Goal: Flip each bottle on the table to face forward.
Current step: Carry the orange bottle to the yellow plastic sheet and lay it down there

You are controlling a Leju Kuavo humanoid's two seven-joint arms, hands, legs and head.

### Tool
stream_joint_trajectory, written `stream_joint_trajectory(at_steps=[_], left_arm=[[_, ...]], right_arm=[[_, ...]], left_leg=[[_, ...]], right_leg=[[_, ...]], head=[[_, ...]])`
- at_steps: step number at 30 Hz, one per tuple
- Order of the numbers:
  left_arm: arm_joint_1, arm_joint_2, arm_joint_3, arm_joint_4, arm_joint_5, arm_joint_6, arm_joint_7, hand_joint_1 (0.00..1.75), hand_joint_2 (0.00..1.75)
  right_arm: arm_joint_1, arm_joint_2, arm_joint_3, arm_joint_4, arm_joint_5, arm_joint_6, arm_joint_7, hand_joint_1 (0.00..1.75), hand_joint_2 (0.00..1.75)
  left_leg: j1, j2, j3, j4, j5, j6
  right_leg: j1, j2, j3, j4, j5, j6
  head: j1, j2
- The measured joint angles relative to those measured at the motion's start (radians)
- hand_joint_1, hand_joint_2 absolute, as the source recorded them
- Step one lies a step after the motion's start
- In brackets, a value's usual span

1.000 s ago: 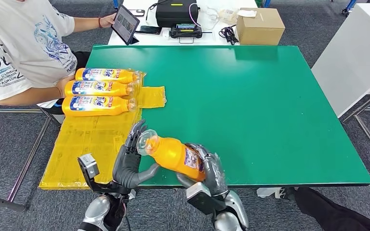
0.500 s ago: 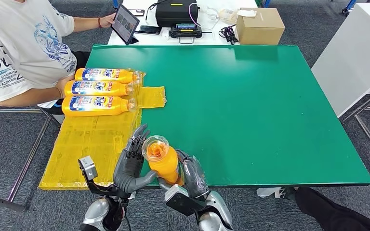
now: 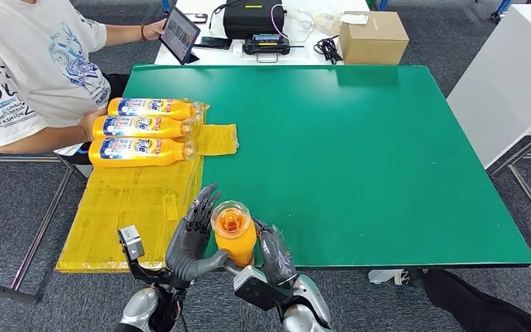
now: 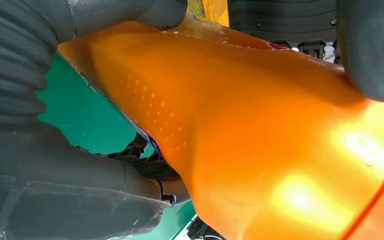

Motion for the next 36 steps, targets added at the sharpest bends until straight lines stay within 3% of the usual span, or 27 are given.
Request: stream_joint_trajectory(at_steps=[8, 21, 29, 36], left_arm=[[0.001, 0.0, -0.001, -0.001, 0.004, 0.01, -0.01, 0.0, 1.75], [0.004, 0.002, 0.007, -0.011, -0.021, 0.025, -0.037, 0.0, 1.75], [0.004, 0.002, 0.01, -0.013, -0.031, 0.019, -0.045, 0.0, 1.75], [0.006, 0.002, 0.009, -0.018, -0.021, -0.041, -0.03, 0.0, 1.75]], right_arm=[[0.006, -0.004, -0.018, -0.016, -0.021, -0.01, -0.003, 1.75, 1.75], [0.012, -0.034, -0.105, -0.191, -0.039, -0.013, 0.012, 1.75, 1.75], [0.012, -0.035, -0.112, -0.205, -0.036, 0.007, 0.016, 1.75, 1.75], [-0.003, -0.032, -0.112, -0.169, -0.019, 0.048, 0.042, 1.75, 1.75]], left_leg=[[0.0, 0.0, 0.0, 0.0, 0.0, 0.0], [0.0, 0.0, 0.0, 0.0, 0.0, 0.0], [0.0, 0.0, 0.0, 0.0, 0.0, 0.0], [0.0, 0.0, 0.0, 0.0, 0.0, 0.0]], right_leg=[[0.0, 0.0, 0.0, 0.0, 0.0, 0.0], [0.0, 0.0, 0.0, 0.0, 0.0, 0.0], [0.0, 0.0, 0.0, 0.0, 0.0, 0.0], [0.0, 0.0, 0.0, 0.0, 0.0, 0.0]], head=[[0.0, 0.0], [0.0, 0.0], [0.0, 0.0], [0.0, 0.0]])
